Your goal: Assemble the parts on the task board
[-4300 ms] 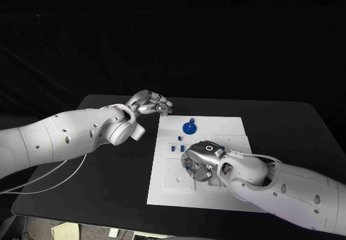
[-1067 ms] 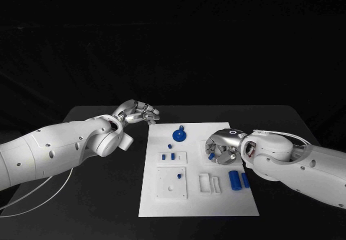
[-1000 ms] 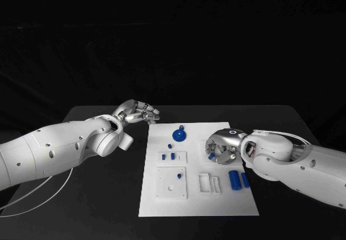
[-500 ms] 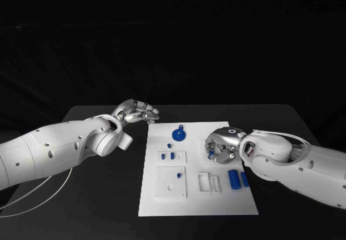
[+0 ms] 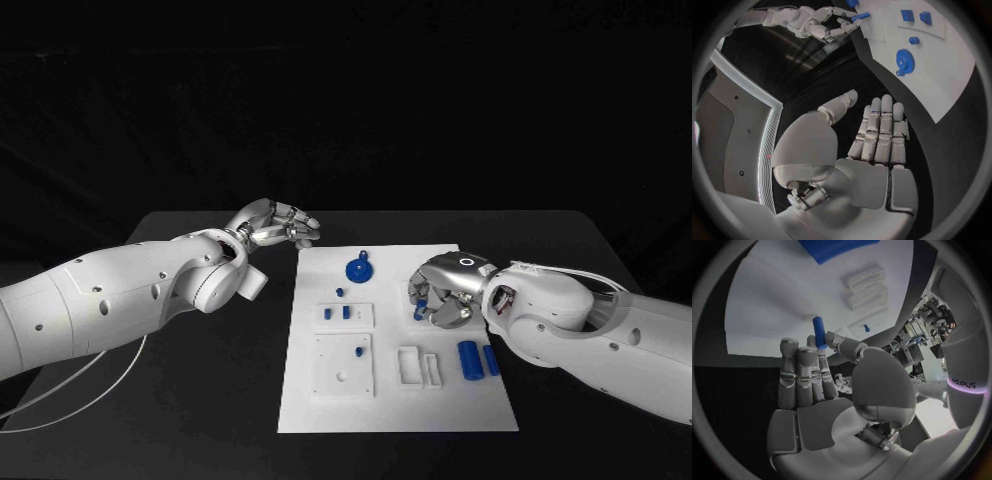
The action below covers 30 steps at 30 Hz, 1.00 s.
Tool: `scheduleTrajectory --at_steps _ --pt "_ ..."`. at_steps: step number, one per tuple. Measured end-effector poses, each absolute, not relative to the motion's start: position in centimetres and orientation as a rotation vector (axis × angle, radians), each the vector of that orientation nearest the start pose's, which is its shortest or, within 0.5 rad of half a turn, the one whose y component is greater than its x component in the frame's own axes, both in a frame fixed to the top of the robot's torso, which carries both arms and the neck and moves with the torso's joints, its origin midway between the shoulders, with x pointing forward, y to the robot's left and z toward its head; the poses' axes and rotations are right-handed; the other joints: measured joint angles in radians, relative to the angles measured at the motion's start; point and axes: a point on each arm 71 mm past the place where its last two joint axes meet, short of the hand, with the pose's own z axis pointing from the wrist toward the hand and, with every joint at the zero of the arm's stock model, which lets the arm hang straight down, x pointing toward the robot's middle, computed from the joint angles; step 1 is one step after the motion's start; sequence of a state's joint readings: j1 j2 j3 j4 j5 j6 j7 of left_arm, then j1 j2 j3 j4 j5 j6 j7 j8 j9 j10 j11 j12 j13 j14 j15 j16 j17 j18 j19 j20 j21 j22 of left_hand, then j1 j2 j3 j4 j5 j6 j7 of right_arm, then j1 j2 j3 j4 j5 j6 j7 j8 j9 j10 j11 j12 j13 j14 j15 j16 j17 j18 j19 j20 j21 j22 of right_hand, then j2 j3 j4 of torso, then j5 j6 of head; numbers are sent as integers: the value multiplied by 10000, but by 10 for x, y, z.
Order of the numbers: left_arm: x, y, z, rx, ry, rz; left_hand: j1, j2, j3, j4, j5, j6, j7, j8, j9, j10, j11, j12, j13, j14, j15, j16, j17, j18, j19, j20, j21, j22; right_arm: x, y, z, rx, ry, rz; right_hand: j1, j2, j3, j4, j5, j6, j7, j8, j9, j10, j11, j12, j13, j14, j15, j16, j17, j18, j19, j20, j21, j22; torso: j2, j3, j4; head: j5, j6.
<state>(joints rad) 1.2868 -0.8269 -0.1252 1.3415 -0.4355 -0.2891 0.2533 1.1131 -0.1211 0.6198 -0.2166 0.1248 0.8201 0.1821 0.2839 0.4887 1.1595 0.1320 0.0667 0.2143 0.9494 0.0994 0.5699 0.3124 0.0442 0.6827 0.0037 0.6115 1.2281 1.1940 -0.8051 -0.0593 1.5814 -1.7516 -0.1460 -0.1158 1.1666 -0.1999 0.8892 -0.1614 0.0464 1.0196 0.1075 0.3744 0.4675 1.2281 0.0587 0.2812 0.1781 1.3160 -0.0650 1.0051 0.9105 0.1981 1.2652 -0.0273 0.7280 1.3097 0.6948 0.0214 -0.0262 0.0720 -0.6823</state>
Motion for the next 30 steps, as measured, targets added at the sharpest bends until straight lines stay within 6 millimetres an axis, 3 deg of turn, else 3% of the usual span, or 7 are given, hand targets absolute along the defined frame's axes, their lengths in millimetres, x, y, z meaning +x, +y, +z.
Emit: scheduleTrajectory --at_steps 6,13,17,23,30 --pt "524 251 -177 -6898 15942 -11743 0 0 0 0 0 0 0 0 0 0 0 0 -8 0 0 0 8 -1 0 0 0 0 454 -141 -173 -5627 16378 6205 0 0 34 7 -1 -1 -1 48 0 31 -30 1 0 1 -1 0 7 -1 31 -30 38 0 -3 6 -6 62 -9" --pt "524 251 -177 -6895 15945 -11750 0 0 0 0 0 0 0 0 0 0 0 0 -7 0 0 0 17 -1 0 0 0 9 445 -125 -168 -5675 16082 6834 -2 -2 63 -22 -1 -2 -2 49 32 36 -34 1 1 2 -2 0 11 -1 33 -30 38 0 -2 5 -6 124 -29" --pt "524 251 -177 -6894 15944 -11751 0 0 0 0 0 0 0 0 0 0 0 0 -16 0 0 0 17 -1 0 0 0 9 438 -100 -166 -5886 15856 7481 -3 -3 91 6 -2 -3 -2 50 32 36 -34 1 1 2 -3 0 10 -1 33 -29 74 0 -1 0 -6 198 -58" --pt "524 248 -177 -6868 15960 -11799 0 0 0 0 0 0 0 0 0 0 0 0 -16 0 0 0 26 -1 0 0 -14 8 418 -63 -183 -6402 15918 8484 -3 -4 90 6 -3 -3 -2 50 43 36 -34 1 2 3 -3 0 9 -2 33 -28 74 0 0 -2 -6 353 -105" --pt "524 246 -177 -6848 15975 -11838 0 0 0 0 0 1 0 0 0 0 0 0 -18 0 0 0 38 -1 0 0 -38 18 405 -44 -202 -6556 16116 9060 -5 -5 90 7 -10 -5 -2 49 52 36 -34 50 2 3 -3 -1 19 -2 48 -15 73 0 1 -12 12 500 -159"
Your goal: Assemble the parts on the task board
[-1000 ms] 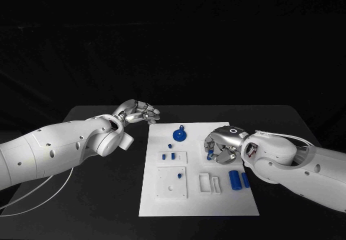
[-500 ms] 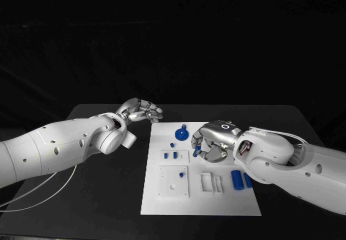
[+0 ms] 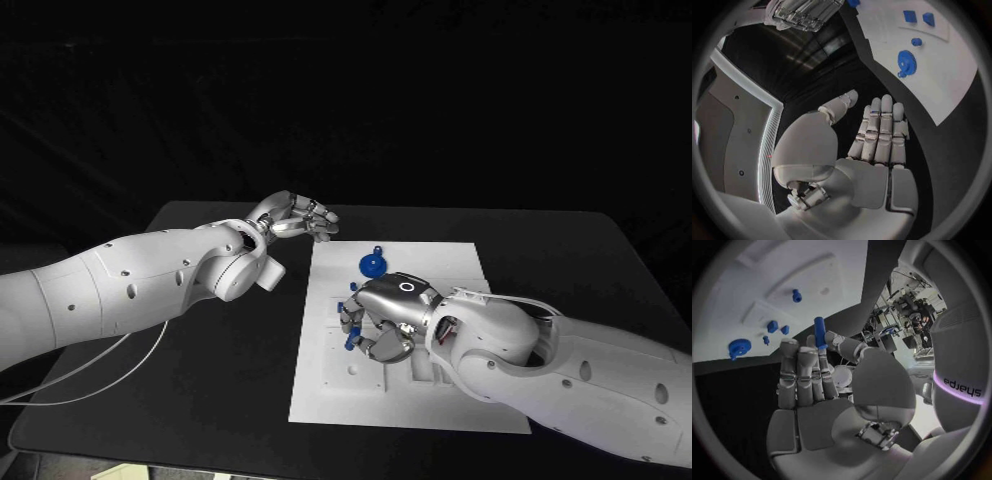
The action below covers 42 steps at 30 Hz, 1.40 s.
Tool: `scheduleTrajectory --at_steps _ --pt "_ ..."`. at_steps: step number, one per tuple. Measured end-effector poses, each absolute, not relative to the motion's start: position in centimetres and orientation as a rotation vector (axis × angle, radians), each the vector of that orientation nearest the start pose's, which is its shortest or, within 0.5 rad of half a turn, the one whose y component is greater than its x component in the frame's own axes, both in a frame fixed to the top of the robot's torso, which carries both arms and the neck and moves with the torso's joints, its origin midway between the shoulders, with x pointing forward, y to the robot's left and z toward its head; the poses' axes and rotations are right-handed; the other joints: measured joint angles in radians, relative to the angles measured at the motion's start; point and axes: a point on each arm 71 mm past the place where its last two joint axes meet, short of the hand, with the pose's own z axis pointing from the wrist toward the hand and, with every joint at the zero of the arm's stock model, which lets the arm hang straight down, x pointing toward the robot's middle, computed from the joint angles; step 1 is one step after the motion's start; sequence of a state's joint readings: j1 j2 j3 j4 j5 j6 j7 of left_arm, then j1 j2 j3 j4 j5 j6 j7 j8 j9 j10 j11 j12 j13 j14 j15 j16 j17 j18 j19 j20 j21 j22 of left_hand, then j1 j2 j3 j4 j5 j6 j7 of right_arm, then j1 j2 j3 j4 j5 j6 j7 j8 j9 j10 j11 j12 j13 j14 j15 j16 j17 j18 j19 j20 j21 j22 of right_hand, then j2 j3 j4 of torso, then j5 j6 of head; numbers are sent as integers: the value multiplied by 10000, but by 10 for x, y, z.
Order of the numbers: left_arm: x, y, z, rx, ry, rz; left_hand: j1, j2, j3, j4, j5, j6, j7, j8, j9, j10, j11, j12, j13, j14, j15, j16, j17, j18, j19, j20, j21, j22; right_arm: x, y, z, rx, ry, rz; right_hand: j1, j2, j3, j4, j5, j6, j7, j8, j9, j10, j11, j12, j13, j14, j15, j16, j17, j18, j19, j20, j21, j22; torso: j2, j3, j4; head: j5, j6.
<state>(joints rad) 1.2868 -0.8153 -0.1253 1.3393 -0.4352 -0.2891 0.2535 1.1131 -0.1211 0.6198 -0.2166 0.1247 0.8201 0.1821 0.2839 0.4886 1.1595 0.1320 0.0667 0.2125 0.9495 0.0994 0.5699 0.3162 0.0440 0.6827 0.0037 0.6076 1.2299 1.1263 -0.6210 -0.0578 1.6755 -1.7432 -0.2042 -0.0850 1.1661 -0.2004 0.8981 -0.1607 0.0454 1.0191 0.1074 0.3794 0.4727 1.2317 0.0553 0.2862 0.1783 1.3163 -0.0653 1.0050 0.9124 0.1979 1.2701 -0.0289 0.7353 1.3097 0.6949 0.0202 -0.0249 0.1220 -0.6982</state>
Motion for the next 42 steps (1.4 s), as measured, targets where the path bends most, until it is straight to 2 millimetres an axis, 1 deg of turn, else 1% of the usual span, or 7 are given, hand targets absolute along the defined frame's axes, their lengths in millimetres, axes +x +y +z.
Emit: scheduleTrajectory --at_steps 5,10,16,21,30,33,42 --pt "524 246 -177 -6855 15972 -11828 0 0 0 0 0 0 0 0 0 0 0 0 -6 0 0 0 0 0 0 0 0 0 400 -42 -212 -6620 16282 9155 -14 -14 27 -27 -19 0 0 0 2 0 1 0 0 1 -1 37 -1 0 22 -20 0 0 1 -5 7 75 -31" --pt "524 247 -177 -6858 15974 -11824 0 0 0 0 0 0 0 0 0 0 0 0 -5 0 0 0 10 0 0 0 0 -1 396 -40 -223 -6651 16459 9197 -17 -18 28 -29 -30 -1 1 -1 19 1 1 0 0 12 -12 37 -1 1 35 -32 0 0 1 -7 -1 155 -59" --pt "524 247 -178 -6863 15980 -11820 0 0 0 0 0 0 0 0 0 0 0 0 -9 0 0 0 10 0 0 0 0 8 396 -39 -228 -6711 16515 9141 -28 -28 28 -28 -32 -2 1 -1 34 1 1 0 208 15 -15 36 9 0 36 -31 41 0 3 -2 -2 226 -119" --pt "524 248 -178 -6872 15979 -11806 0 0 0 0 0 0 0 0 0 0 0 0 -15 0 0 0 19 0 0 0 0 7 398 -41 -230 -6728 16548 9027 -26 -27 27 -28 10 -3 2 -2 33 1 1 -1 217 15 -15 37 9 0 36 -31 41 0 3 -1 -8 254 -172" --pt "524 248 -178 -6876 15987 -11803 0 0 0 0 0 0 0 0 0 0 0 0 -14 0 0 -41 29 0 0 0 0 14 397 -45 -235 -6830 16724 8890 -24 -24 40 -43 11 18 -19 -29 50 2 1 34 236 16 -16 36 19 0 34 -28 41 0 3 3 -12 275 -186" --pt "524 248 -178 -6882 15987 -11794 0 0 0 0 0 0 0 0 0 0 0 0 -24 0 0 -41 29 0 0 0 0 15 397 -47 -237 -6849 16793 8835 -24 -24 53 -56 11 18 -20 7 70 2 1 41 237 16 -17 36 19 1 33 -27 41 0 2 3 -12 277 -195" --pt "524 249 -178 -6887 15990 -11788 0 0 0 0 0 0 0 0 0 0 0 0 -23 35 35 -41 37 0 0 0 0 14 397 -46 -238 -6870 16795 8841 -23 -23 53 -56 10 17 -19 9 68 2 1 41 263 18 -18 76 18 1 20 -13 80 0 2 3 -12 290 -227"
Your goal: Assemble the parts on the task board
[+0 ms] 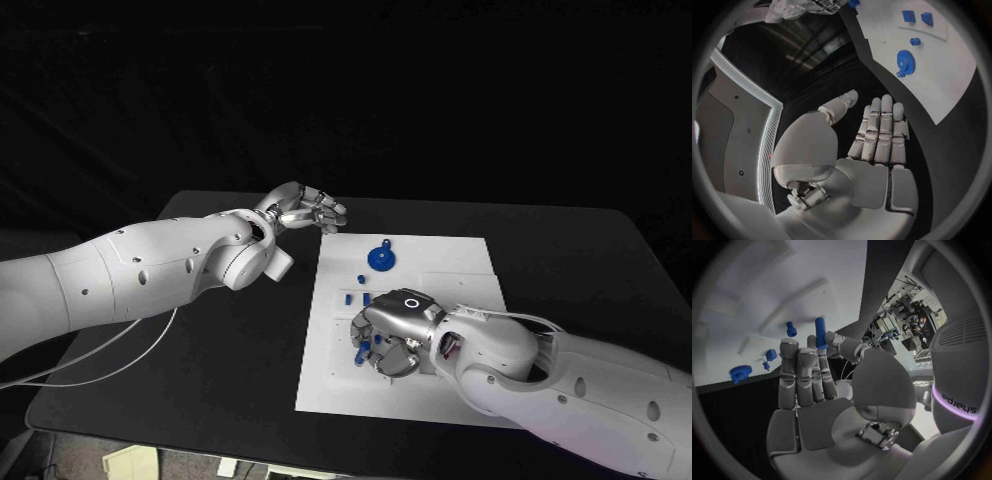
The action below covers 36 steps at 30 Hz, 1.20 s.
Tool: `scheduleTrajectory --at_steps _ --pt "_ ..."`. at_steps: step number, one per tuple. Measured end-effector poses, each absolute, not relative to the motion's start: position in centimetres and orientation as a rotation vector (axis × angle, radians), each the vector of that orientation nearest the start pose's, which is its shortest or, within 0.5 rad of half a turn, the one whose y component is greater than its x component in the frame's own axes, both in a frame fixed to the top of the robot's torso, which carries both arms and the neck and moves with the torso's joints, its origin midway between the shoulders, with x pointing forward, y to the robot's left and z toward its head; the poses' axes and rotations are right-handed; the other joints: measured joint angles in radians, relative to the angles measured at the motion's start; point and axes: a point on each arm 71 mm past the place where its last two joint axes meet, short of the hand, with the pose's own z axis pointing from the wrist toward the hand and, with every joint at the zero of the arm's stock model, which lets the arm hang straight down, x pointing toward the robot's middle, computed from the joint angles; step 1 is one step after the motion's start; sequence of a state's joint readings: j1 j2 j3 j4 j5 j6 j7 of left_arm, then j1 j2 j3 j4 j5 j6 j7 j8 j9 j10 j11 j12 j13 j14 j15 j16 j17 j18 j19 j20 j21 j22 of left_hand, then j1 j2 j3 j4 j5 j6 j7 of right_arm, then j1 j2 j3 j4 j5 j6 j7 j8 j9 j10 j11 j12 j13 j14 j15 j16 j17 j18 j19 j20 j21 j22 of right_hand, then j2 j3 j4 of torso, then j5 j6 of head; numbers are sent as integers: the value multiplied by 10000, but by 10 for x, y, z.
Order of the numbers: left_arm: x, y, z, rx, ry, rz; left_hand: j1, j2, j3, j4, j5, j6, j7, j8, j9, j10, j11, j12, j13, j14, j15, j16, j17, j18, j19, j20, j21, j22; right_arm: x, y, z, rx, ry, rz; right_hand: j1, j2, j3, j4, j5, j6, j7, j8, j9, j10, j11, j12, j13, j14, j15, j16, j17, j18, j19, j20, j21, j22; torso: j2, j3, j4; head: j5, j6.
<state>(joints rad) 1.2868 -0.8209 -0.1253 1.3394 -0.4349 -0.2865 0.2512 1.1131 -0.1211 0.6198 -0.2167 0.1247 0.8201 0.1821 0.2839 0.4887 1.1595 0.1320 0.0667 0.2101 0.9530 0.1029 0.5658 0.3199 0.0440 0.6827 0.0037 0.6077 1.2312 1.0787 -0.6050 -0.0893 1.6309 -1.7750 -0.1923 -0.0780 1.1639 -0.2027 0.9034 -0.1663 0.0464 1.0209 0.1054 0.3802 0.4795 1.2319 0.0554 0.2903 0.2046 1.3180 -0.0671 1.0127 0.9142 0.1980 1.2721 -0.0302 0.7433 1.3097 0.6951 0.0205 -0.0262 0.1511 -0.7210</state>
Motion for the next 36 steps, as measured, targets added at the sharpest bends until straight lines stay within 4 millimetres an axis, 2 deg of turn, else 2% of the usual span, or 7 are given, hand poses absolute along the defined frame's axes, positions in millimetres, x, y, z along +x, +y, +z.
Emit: scheduleTrajectory --at_steps 26,36 --pt "524 250 -178 -6900 16002 -11774 0 0 0 0 0 0 0 0 0 0 0 0 -19 0 0 0 31 0 0 0 0 17 396 -47 -242 -6926 16965 8834 -43 68 12 -42 -11 23 28 -9 18 0 0 39 17 9 -9 0 19 1 -5 35 36 0 -1 5 -5 34 -70" --pt "524 250 -178 -6903 16007 -11773 0 0 0 0 0 0 0 0 1 0 0 0 -18 0 0 -40 42 0 0 0 -40 16 394 -39 -245 -7197 16949 8784 -42 68 -1 -54 -39 20 28 -32 30 -1 0 39 73 9 -9 0 18 1 -20 50 36 0 -1 5 -4 29 -69"
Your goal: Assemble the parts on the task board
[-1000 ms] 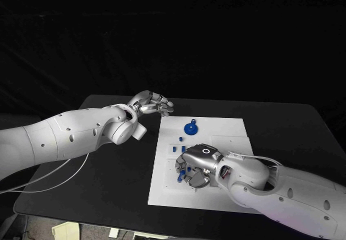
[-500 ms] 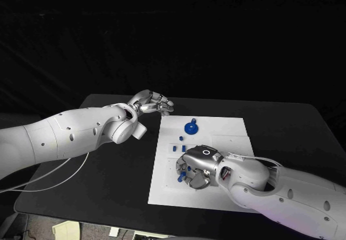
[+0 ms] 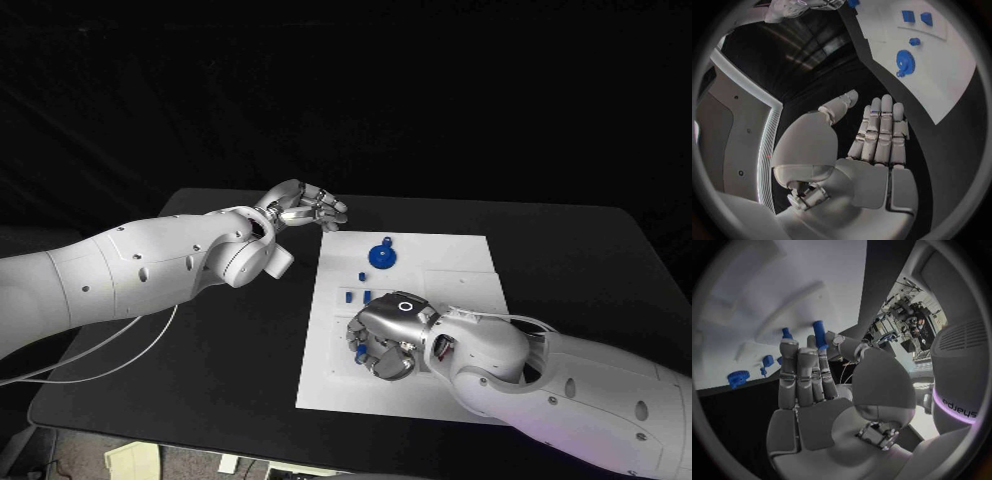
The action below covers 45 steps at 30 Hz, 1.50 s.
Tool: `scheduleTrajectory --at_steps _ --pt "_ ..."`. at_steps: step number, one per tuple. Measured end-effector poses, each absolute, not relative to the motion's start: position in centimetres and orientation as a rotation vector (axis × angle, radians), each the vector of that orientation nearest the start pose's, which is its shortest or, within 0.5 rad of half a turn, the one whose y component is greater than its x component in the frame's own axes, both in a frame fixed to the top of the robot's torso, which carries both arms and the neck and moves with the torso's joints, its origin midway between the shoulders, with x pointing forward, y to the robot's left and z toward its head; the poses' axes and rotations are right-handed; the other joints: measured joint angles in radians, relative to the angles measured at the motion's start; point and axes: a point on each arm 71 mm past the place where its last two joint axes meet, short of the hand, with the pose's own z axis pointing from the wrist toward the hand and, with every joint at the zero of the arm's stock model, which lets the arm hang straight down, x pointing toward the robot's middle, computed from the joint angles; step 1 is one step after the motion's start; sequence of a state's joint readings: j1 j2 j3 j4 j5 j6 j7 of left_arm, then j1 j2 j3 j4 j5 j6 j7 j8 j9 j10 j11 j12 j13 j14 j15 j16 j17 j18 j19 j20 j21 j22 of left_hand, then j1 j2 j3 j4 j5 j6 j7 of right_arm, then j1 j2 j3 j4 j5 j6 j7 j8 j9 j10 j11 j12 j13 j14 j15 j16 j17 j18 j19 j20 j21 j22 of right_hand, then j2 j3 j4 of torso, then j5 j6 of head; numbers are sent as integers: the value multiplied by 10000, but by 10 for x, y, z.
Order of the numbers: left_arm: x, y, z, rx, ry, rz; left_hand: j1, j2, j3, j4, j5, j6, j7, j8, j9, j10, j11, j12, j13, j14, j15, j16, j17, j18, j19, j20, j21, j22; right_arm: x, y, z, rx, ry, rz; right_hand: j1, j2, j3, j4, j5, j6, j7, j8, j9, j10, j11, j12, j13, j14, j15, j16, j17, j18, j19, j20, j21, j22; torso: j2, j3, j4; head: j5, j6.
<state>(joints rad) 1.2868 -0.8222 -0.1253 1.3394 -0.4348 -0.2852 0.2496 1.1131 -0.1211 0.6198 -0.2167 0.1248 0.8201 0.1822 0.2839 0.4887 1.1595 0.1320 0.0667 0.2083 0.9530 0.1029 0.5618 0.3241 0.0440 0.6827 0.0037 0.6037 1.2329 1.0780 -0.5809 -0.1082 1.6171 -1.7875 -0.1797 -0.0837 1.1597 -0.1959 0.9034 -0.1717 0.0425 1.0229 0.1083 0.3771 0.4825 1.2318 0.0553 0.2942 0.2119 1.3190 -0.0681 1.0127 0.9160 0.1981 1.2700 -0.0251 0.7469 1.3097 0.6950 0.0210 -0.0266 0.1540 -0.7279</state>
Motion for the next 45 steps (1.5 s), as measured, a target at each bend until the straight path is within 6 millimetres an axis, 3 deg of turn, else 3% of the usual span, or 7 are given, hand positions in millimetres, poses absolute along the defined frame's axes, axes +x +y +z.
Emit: scheduleTrajectory --at_steps 8,15,20,25,33,37,45 --pt "524 250 -178 -6905 16011 -11772 0 0 0 0 0 0 0 0 0 0 0 0 -9 0 0 -5 9 0 0 0 0 9 391 -33 -247 -7434 16877 8767 -17 17 -27 -65 84 -17 8 30 21 -2 -2 2 -26 0 0 0 -1 0 -2 2 42 0 0 -1 4 -4 -23" --pt "524 250 -178 -6910 16013 -11765 0 0 0 0 0 0 0 0 0 0 0 0 -9 0 0 -5 18 0 0 0 0 8 392 -34 -248 -7390 16928 8793 -592 160 -964 -667 1759 -17 8 -58 95 -42 -42 85 92 -49 32 0 -51 15 -164 89 178 0 -1 -8 7 -6 -35" --pt "524 250 -178 -6914 16016 -11757 0 0 0 0 0 0 0 0 -1 0 0 0 -9 0 0 -5 19 0 0 0 0 14 392 -37 -250 -7337 17024 8769 -883 126 -1760 -949 2375 -16 8 -122 110 -60 -60 155 98 -70 39 0 -95 39 -236 86 179 0 -1 -8 4 -6 -37" --pt "524 250 -178 -6923 16016 -11741 0 0 0 0 0 0 0 0 0 0 0 0 -17 0 0 -5 22 -1 0 0 0 16 392 -40 -253 -7230 17157 8768 -1003 6 -2138 -1053 2599 -117 107 -212 108 -137 -88 75 77 -169 61 -39 -130 55 -257 72 178 0 -1 -2 0 -6 -36" --pt "524 251 -178 -6930 16021 -11731 0 0 0 0 0 0 0 0 0 0 0 0 -17 0 0 -5 26 -1 0 0 0 16 391 -42 -256 -6915 17181 9042 -1058 -289 -2710 -1153 2511 -1159 535 -827 -155 -1201 292 -469 -183 -367 347 -47 -152 64 -492 18 172 0 -1 3 -4 -15 -33" --pt "524 251 -178 -6933 16023 -11726 0 0 0 0 0 0 0 0 0 0 0 0 -17 0 0 -5 29 0 0 0 0 15 391 -44 -255 -6737 17130 9161 -946 -401 -2777 -1111 2480 -1379 685 -912 -233 -1450 436 -552 -296 -492 472 -69 -153 61 -601 24 141 0 -1 5 -2 -27 -24" --pt "525 251 -178 -6939 16024 -11716 0 0 0 0 0 0 0 0 0 0 0 0 -26 0 0 -5 35 -1 0 0 0 24 392 -47 -252 -6319 16892 9452 -908 -438 -2897 -1046 2480 -1554 785 -1005 -289 -1669 519 -555 -419 -560 539 -71 -152 57 -653 69 117 0 -1 4 4 -49 -7"
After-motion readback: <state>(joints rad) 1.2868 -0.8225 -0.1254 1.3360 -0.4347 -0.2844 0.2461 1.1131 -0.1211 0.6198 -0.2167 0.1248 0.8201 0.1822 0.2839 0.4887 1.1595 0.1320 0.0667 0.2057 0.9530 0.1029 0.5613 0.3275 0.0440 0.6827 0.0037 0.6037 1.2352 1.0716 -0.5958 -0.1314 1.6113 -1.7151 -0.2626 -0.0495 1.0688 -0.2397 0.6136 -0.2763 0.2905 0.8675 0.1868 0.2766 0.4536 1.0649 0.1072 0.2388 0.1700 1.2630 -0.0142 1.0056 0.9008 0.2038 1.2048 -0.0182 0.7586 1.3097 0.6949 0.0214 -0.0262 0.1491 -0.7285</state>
